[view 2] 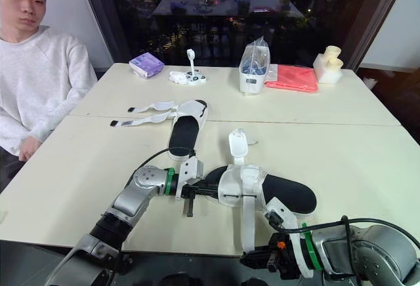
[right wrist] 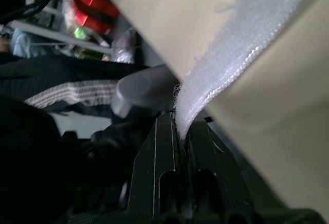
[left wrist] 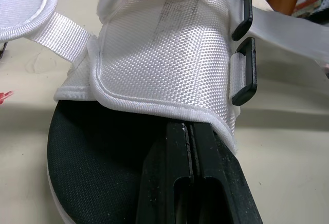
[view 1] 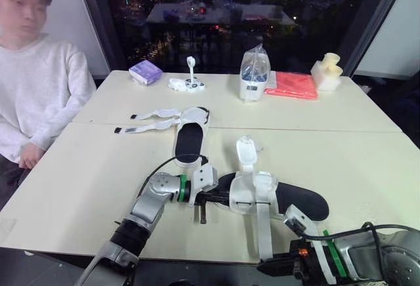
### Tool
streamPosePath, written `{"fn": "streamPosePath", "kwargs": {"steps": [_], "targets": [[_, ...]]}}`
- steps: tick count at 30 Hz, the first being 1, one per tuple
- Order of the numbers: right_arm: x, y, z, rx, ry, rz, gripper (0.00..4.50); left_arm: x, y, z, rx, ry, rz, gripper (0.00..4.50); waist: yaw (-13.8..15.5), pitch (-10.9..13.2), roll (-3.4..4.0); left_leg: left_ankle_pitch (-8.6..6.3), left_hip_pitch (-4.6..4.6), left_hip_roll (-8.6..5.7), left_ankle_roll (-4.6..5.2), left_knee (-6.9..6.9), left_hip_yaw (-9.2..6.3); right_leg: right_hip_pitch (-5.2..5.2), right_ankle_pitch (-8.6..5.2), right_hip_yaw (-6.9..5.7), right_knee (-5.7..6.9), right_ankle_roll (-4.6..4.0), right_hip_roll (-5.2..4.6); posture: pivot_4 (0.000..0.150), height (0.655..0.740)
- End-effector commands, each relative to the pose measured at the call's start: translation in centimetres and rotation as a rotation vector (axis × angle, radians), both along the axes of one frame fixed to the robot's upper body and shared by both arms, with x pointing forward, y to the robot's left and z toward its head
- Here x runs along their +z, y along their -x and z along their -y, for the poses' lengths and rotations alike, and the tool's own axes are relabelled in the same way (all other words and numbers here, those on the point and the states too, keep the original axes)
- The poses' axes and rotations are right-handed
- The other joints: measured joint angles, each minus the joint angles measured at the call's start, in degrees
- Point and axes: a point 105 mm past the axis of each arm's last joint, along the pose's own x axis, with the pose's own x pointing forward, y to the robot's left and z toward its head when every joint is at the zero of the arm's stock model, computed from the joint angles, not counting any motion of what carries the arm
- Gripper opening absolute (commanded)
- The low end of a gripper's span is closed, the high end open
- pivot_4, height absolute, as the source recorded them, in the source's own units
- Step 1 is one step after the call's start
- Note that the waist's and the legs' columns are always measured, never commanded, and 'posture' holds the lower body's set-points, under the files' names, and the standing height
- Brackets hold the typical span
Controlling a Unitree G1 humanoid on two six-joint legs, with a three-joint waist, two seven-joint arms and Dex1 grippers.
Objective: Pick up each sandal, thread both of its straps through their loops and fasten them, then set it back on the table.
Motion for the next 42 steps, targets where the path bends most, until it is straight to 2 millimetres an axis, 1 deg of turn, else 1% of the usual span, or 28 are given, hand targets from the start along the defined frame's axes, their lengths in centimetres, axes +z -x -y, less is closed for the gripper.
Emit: {"fn": "streamPosePath", "kwargs": {"steps": [1,6,12,16,21,23,26,28,30,32,35,42], "targets": [[0.7,1.4,-0.5,0.068,-0.017,-0.013,0.06,-1.8,1.5,0.6,-0.049,-0.047,-0.05,0.0,0.1,0.0,0.0,0.0,0.0,0.0,0.0,0.0,0.0,0.01,0.0,0.0,-0.01,0.0,0.0,0.15,0.74],[0.6,3.0,-0.9,0.106,-0.021,-0.05,0.06,-2.0,1.7,0.6,-0.05,-0.051,-0.055,0.0,0.1,0.0,-0.01,-0.01,0.0,0.0,0.01,0.0,0.0,0.02,0.0,0.0,-0.03,0.0,-0.01,0.15,0.74],[0.8,3.2,-0.9,0.121,-0.002,-0.022,0.06,-2.1,1.5,0.7,-0.049,-0.06,-0.055,0.0,0.9,0.0,-0.01,-0.01,0.01,0.0,0.01,0.0,0.0,0.02,0.0,0.0,-0.03,0.0,-0.01,0.15,0.74],[2.4,2.2,-0.6,0.129,0.004,0.078,0.06,-2.5,1.3,0.8,-0.057,-0.088,-0.044,0.0,1.2,0.0,-0.02,-0.01,0.01,0.0,0.02,0.0,0.0,0.02,0.0,-0.01,-0.03,0.0,0.0,0.15,0.74],[5.6,1.0,-0.6,0.169,-0.021,0.189,0.06,-3.4,1.1,0.9,-0.086,-0.137,-0.018,0.0,1.3,0.0,-0.02,-0.15,0.12,0.0,0.26,0.04,0.0,0.14,0.0,-0.01,-0.04,-0.03,-0.01,0.15,0.74],[6.9,0.3,-0.4,0.176,-0.024,0.224,0.06,-3.7,1.1,0.8,-0.097,-0.151,-0.011,0.0,1.3,-0.1,-0.02,-0.17,0.23,0.0,0.28,0.03,-0.01,0.21,0.0,-0.01,-0.1,-0.04,-0.01,0.15,0.74],[8.5,-1.2,0.2,0.154,-0.024,0.27,0.06,-4.1,1.1,0.8,-0.106,-0.16,-0.005,0.0,1.3,-0.1,-0.03,-0.21,0.3,-0.01,0.35,0.03,-0.01,0.2,-0.01,-0.03,-0.16,-0.05,-0.04,0.15,0.74],[9.4,-2.7,0.7,0.121,-0.024,0.297,0.06,-4.1,1.1,0.9,-0.109,-0.16,-0.003,0.0,1.3,-0.1,-0.04,-0.22,0.35,-0.01,0.36,0.03,-0.02,0.21,-0.01,-0.03,-0.18,-0.06,-0.06,0.15,0.74],[9.8,-4.2,1.4,0.074,-0.015,0.316,0.06,-4.2,1.0,1.0,-0.112,-0.16,0.0,0.0,1.3,-0.1,-0.04,-0.22,0.35,-0.03,0.36,0.03,-0.01,0.23,0.0,-0.04,-0.2,-0.08,-0.08,0.15,0.74],[9.8,-5.6,2.1,0.033,-0.008,0.32,0.06,-4.1,1.0,1.0,-0.113,-0.157,0.001,0.0,1.3,-0.1,-0.03,-0.22,0.36,-0.06,0.36,0.03,-0.01,0.24,0.0,-0.06,-0.22,-0.08,-0.13,0.15,0.74],[9.1,-7.4,3.0,-0.03,-0.002,0.308,0.06,-4.2,1.0,1.1,-0.115,-0.157,0.003,0.0,1.3,-0.1,-0.03,-0.22,0.36,-0.13,0.37,0.03,-0.01,0.25,0.0,-0.08,-0.24,-0.08,-0.21,0.15,0.74],[7.7,-9.7,3.5,-0.105,0.01,0.289,0.06,-4.1,0.9,1.0,-0.105,-0.154,0.005,0.0,1.2,-0.1,-0.02,-0.16,0.36,-0.31,0.27,0.04,0.0,0.31,0.02,-0.18,-0.25,-0.04,-0.44,0.15,0.74]]}}
